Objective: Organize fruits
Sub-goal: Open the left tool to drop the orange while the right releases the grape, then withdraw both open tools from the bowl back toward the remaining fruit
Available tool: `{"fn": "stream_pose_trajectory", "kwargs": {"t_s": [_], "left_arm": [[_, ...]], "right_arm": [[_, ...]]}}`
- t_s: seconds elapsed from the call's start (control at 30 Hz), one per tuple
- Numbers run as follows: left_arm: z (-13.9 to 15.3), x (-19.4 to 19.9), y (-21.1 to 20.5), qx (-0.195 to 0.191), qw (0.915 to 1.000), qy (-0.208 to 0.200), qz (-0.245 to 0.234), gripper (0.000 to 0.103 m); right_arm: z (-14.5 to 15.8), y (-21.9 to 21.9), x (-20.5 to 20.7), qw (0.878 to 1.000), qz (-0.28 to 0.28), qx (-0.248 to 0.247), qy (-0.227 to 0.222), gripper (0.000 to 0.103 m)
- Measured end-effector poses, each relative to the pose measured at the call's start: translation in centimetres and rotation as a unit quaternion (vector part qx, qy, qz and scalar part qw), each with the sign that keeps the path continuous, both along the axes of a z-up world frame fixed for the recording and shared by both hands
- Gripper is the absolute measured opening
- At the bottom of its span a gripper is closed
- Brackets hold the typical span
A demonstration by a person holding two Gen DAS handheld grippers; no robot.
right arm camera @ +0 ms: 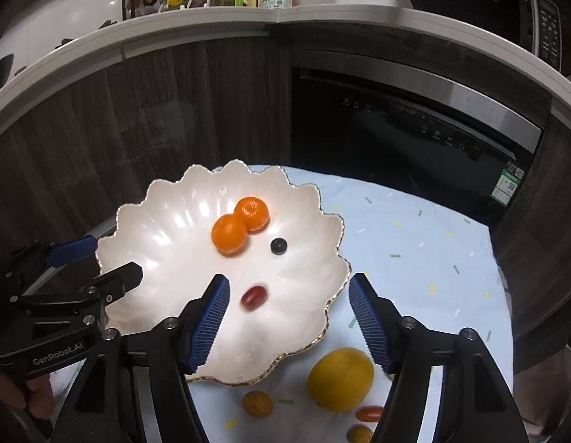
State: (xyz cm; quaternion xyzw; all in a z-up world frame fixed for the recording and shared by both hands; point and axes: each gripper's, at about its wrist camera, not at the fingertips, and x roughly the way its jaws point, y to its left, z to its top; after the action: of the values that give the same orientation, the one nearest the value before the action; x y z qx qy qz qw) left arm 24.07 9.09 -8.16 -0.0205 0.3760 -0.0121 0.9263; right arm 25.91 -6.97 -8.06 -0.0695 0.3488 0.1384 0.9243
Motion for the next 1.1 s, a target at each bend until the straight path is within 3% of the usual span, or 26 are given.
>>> {"fn": "stream_pose_trajectory", "kwargs": {"t_s": [0.67,1.1], "left_arm": [[3.5,-3.4,-2.3,0.007,0.9994,-0.031,-0.016,0.083],[4.4,-5.3,-5.1,0.013,0.9986,-0.040,-0.033,0.083]], "right_arm": [[3.7,-3.1,-4.1,0.999,-0.027,0.007,-0.037,0.074],[4.1,-5.9,-6.1,0.998,-0.042,0.015,-0.041,0.075]]}}
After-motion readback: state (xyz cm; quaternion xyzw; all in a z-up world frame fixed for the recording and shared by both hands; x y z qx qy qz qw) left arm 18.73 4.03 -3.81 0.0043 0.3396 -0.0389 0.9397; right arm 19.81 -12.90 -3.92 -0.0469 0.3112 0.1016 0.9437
